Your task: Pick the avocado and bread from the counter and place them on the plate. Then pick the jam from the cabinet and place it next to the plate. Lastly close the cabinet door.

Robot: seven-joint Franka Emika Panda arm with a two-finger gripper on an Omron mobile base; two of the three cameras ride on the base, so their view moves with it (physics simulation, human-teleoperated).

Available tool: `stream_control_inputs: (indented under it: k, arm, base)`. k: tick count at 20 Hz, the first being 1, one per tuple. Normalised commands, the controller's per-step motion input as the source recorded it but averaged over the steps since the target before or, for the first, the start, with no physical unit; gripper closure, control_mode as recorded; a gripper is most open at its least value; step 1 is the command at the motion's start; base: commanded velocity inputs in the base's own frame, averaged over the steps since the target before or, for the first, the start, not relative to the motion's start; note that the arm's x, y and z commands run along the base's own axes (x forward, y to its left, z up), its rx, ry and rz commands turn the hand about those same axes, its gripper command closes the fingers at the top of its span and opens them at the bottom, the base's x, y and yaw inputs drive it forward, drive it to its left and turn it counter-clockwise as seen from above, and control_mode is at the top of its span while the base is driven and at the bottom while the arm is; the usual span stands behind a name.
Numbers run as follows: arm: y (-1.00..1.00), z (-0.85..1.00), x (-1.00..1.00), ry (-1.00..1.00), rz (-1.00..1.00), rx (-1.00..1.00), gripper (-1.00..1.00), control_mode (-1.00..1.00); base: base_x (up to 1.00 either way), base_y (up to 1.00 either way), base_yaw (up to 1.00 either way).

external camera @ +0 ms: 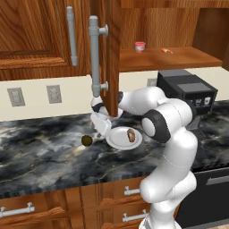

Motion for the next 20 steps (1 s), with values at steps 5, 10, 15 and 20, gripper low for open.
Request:
stream_control_inputs:
  k: [5,10,15,20]
  arm:
    - [0.32,-0.14,0.01,0.00,0.00,0.00,-1.00,-1.00]
    - [0.24,-0.20,0.00,0.00,0.00,0.00,-1.00,-1.00]
    - [0.00,-0.22,0.02,0.00,0.00,0.00,-1.00,-1.00]
    - [0.08,-0.14,0.01,0.00,0.00,0.00,-1.00,-1.00]
  base:
    - [0.00,0.00,0.00]
    - [0.00,0.00,0.00]
    - [0.00,0.00,0.00]
    - [0.00,0.00,0.00]
